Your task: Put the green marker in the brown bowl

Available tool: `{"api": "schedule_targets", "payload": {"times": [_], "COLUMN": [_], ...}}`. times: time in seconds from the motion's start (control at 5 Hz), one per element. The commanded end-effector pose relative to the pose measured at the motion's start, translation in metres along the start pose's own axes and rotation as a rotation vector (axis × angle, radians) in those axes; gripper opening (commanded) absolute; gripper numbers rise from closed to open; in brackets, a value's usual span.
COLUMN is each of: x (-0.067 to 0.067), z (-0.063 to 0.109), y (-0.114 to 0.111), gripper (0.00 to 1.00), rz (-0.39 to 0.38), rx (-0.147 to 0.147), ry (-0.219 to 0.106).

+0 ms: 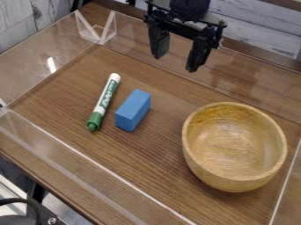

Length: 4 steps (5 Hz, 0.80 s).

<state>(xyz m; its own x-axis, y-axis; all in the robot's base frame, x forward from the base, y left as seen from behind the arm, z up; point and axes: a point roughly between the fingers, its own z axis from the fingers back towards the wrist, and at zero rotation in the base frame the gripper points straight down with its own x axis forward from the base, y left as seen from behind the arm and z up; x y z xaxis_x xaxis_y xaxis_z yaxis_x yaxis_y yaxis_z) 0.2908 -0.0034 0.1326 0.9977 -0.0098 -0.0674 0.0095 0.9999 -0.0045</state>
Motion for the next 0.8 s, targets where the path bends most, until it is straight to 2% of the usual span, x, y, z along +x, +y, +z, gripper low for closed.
{"api": "schedule_targets", "payload": {"times": [0.0, 0.2, 0.6], "x": [-0.004, -0.013, -0.036], "z": [-0.006, -0.01, -0.007], "y": [0.007, 0.023, 0.067], "gripper": [1.0, 1.0, 1.0], "rz": [0.004, 0.008, 0.02], "rx": [0.001, 0.003, 0.02], "ry": [0.007, -0.004, -0.056]}}
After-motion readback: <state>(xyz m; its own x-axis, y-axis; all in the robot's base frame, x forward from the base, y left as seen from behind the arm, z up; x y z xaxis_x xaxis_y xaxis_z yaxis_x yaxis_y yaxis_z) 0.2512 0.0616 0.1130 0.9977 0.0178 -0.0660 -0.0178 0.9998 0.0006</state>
